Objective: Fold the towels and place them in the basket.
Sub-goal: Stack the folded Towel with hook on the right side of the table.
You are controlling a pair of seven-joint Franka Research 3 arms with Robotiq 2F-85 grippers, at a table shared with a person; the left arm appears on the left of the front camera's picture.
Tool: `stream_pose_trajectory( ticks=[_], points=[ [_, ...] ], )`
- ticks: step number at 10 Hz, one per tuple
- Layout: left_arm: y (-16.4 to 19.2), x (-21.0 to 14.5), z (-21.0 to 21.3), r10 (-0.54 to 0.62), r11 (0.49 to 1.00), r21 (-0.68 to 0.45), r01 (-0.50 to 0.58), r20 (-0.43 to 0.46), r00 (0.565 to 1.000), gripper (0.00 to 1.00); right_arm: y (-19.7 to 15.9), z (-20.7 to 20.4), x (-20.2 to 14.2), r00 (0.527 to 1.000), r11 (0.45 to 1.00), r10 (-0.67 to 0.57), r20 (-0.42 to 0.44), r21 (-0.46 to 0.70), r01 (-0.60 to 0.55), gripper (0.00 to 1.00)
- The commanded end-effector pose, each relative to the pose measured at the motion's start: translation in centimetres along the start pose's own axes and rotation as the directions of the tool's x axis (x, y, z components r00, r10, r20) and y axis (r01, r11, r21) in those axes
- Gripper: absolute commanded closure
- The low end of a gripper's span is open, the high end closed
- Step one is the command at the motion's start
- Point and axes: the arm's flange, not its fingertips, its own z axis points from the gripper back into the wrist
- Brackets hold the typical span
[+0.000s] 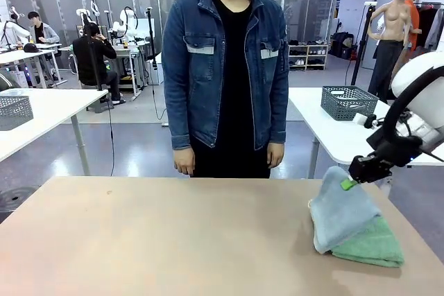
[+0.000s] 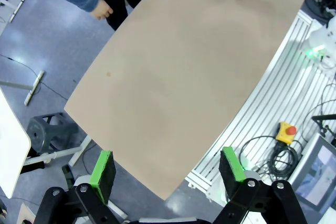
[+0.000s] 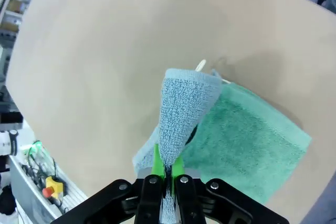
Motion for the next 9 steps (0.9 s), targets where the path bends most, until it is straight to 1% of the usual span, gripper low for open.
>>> stream_pose_trajectory(
  ticks=[1,2,3,4,5,6,7,8,9],
  points=[
    [0.0,-0.2,-0.1,-0.005,1.0,0.024,0.005,-0.011,1.0,0.0,-2.0,-1.5,-0.1,0.999,0.997,-0.026,0.03,-0.067,0.028,0.94],
    [0.0,-0.2,-0.1,-0.005,1.0,0.024,0.005,-0.011,1.0,0.0,-2.7,-2.0,-0.2,0.998,0.992,-0.044,0.037,-0.12,0.049,0.94],
    [0.0,-0.2,-0.1,-0.005,1.0,0.024,0.005,-0.011,1.0,0.0,-3.4,-2.5,-0.3,0.997,0.967,-0.069,0.03,-0.244,0.074,0.94],
    [0.0,-0.2,-0.1,-0.005,1.0,0.024,0.005,-0.011,1.0,0.0,-3.7,-2.5,-0.4,0.996,0.948,-0.086,0.014,-0.305,0.086,0.94],
    [0.0,-0.2,-0.1,-0.005,1.0,0.024,0.005,-0.011,1.0,0.0,-3.8,-2.6,-0.4,0.994,0.932,-0.107,-0.009,-0.348,0.098,0.91],
    [0.0,-0.2,-0.1,-0.005,1.0,0.024,0.005,-0.011,1.0,0.0,-3.5,-2.8,-0.4,0.991,0.931,-0.124,-0.053,-0.352,0.098,0.58],
    [0.0,-0.2,-0.1,-0.005,1.0,0.024,0.005,-0.011,1.0,0.0,-3.1,-2.8,-0.3,0.99,0.929,-0.133,-0.053,-0.354,0.106,0.55],
    [0.0,-0.2,-0.1,-0.005,1.0,0.024,0.005,-0.011,1.0,0.0,-2.5,-2.7,-0.3,0.989,0.917,-0.141,-0.055,-0.384,0.109,0.22],
    [0.0,-0.2,-0.1,-0.005,1.0,0.024,0.005,-0.011,1.0,0.0,-1.8,-2.4,-0.3,0.987,0.9,-0.15,-0.061,-0.421,0.111,0.18]
  ],
)
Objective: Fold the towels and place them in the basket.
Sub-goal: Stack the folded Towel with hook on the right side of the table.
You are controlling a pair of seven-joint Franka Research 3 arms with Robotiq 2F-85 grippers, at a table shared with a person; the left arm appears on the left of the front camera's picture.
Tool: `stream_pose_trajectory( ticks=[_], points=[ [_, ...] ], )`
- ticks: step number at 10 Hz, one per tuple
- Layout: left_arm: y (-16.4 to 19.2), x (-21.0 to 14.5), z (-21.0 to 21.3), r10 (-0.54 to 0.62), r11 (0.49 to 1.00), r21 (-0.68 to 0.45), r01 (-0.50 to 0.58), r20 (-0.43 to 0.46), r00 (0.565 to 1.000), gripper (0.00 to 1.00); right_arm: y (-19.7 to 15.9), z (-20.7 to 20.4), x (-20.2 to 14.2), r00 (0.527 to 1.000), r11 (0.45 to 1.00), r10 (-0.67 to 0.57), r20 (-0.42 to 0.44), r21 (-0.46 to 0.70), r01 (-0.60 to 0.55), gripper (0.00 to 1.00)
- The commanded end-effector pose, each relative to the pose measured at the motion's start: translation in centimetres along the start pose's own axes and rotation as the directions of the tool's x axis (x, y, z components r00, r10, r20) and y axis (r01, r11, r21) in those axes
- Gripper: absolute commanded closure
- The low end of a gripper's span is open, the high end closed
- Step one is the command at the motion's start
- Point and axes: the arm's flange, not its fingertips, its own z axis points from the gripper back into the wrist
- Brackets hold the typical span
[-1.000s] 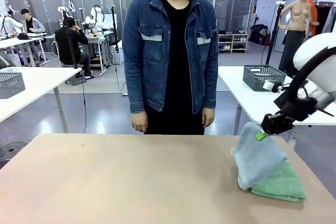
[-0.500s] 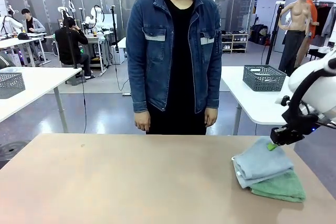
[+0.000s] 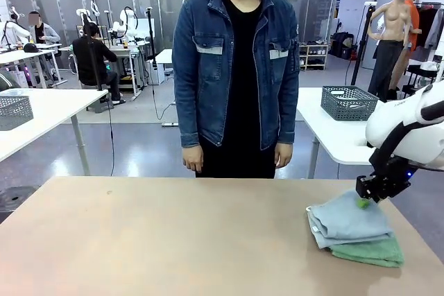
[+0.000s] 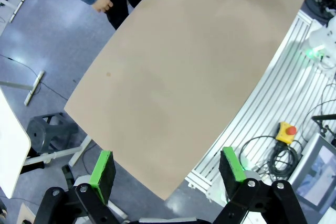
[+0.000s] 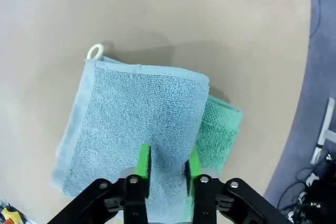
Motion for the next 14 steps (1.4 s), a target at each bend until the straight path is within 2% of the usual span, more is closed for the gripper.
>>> stream_pose_trajectory(
  ticks=[1,3,4,5,6,7,14],
  points=[
    [0.0,-0.2,-0.1,-0.005,1.0,0.024,0.005,-0.011,1.0,0.0,1.5,1.7,-0.3,0.998,0.995,-0.034,-0.044,-0.098,0.029,0.0],
    [0.0,-0.2,-0.1,-0.005,1.0,0.024,0.005,-0.011,1.0,0.0,2.4,2.6,-0.2,0.998,0.991,-0.041,-0.054,-0.131,0.034,0.0],
    [0.0,-0.2,-0.1,-0.005,1.0,0.024,0.005,-0.011,1.0,0.0,2.5,2.5,-0.1,0.997,0.988,-0.05,-0.062,-0.146,0.041,0.19],
    [0.0,-0.2,-0.1,-0.005,1.0,0.024,0.005,-0.011,1.0,0.0,2.9,2.3,0.1,0.996,0.988,-0.062,-0.058,-0.144,0.053,0.1],
    [0.0,-0.2,-0.1,-0.005,1.0,0.024,0.005,-0.011,1.0,0.0,3.8,1.6,0.7,0.991,0.988,-0.093,-0.092,-0.133,0.08,0.1],
    [0.0,-0.2,-0.1,-0.005,1.0,0.024,0.005,-0.011,1.0,0.0,2.3,2.4,0.1,0.999,0.992,-0.025,-0.048,-0.121,0.019,0.1],
    [0.0,-0.2,-0.1,-0.005,1.0,0.024,0.005,-0.011,1.0,0.0,2.3,2.4,0.1,0.999,0.992,-0.025,-0.048,-0.121,0.019,0.1]
  ],
)
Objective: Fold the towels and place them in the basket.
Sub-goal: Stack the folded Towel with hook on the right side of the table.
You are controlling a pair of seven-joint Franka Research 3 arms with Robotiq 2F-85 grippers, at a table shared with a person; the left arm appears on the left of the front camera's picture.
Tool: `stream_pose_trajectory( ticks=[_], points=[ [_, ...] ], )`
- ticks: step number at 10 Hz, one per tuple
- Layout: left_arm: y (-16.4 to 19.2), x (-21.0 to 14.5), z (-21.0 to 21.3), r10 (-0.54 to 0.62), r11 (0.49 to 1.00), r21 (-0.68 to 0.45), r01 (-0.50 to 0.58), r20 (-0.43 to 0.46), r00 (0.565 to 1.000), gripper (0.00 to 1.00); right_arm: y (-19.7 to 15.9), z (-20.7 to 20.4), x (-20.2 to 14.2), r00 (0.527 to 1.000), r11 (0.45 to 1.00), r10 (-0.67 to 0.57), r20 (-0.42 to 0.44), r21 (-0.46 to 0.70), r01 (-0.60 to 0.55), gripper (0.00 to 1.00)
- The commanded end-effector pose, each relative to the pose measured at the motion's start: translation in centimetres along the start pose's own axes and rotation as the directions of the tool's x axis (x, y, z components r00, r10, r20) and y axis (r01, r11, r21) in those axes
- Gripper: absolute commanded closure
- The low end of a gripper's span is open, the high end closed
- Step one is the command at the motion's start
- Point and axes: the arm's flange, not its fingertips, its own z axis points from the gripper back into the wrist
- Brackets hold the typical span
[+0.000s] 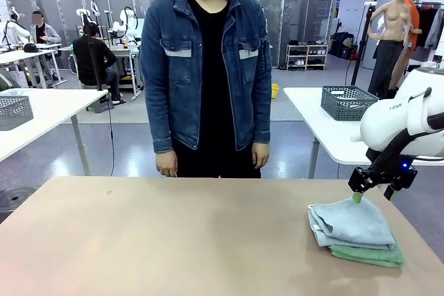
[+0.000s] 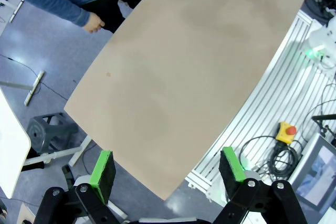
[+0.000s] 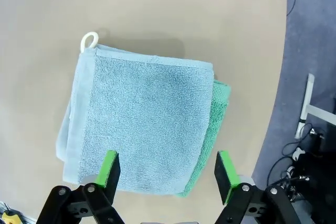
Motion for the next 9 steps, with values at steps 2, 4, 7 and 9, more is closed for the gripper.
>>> stream_pose_trajectory(
  ticks=[2,4,7,9],
  points=[
    [0.0,-0.2,-0.1,-0.005,1.0,0.024,0.005,-0.011,1.0,0.0,-0.4,0.1,0.0,1.0,1.0,0.015,0.013,-0.002,-0.015,0.1],
    [0.0,-0.2,-0.1,-0.005,1.0,0.024,0.005,-0.011,1.0,0.0,-0.6,6.3,-1.5,0.999,0.999,0.041,0.033,0.031,-0.042,0.09],
    [0.0,-0.2,-0.1,-0.005,1.0,0.024,0.005,-0.011,1.0,0.0,-0.8,21.4,-5.3,0.977,0.976,0.168,0.131,0.114,-0.183,0.09],
    [0.0,-0.2,-0.1,-0.005,1.0,0.024,0.005,-0.011,1.0,0.0,1.0,28.9,-8.6,0.957,0.952,0.228,0.178,0.165,-0.257,0.09]
  ],
)
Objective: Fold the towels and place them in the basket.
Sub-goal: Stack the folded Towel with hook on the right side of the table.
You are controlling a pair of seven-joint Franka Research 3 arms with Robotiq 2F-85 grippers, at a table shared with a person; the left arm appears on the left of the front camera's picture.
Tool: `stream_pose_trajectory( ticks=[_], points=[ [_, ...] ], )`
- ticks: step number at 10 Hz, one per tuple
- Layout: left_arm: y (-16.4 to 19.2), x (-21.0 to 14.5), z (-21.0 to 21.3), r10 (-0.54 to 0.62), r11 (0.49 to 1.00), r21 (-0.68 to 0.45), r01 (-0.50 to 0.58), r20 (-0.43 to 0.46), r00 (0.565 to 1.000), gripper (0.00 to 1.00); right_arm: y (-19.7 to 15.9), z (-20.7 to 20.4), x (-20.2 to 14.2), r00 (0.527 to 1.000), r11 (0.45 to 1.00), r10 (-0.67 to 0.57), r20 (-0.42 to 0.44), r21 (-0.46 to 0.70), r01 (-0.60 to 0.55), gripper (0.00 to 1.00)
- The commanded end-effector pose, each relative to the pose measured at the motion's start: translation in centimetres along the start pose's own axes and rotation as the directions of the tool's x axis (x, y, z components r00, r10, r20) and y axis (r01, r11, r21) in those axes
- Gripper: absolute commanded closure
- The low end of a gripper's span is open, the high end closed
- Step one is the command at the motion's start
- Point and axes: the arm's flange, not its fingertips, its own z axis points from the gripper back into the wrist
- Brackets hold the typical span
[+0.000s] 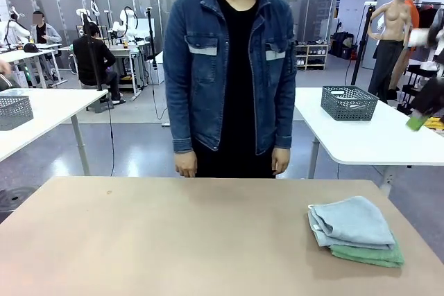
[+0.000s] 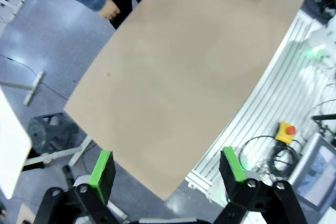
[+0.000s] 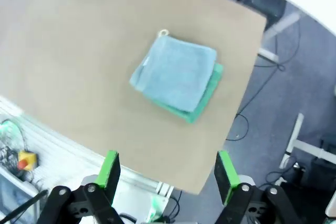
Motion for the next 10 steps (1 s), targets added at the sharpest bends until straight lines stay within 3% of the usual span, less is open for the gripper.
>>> stream_pose_trajectory(
  ticks=[1,3,6,8,9,10],
  points=[
    [0.0,-0.2,-0.1,-0.004,1.0,0.025,0.004,-0.012,1.0,0.0,2.5,4.2,-0.3,0.998,0.99,0.063,0.026,0.128,-0.066,0.09],
    [0.0,-0.2,-0.1,-0.004,1.0,0.025,0.004,-0.012,1.0,0.0,6.4,8.3,-3.1,0.987,0.973,0.147,0.057,0.173,-0.155,0.09],
    [0.0,-0.2,-0.1,-0.004,1.0,0.025,0.004,-0.012,1.0,0.0,10.0,10.6,-6.3,0.992,0.976,0.121,0.044,0.179,-0.127,0.09],
    [0.0,-0.2,-0.1,-0.004,1.0,0.025,0.004,-0.012,1.0,0.0,11.1,9.8,-6.6,0.997,0.987,0.08,0.012,0.14,-0.081,0.09],
    [0.0,-0.2,-0.1,-0.004,1.0,0.025,0.004,-0.012,1.0,0.0,10.2,11.4,-6.4,0.988,0.973,0.148,0.054,0.171,-0.155,0.09],
    [0.0,-0.2,-0.1,-0.004,1.0,0.025,0.004,-0.012,1.0,0.0,10.2,11.4,-6.4,0.988,0.973,0.148,0.054,0.171,-0.155,0.09]
  ],
)
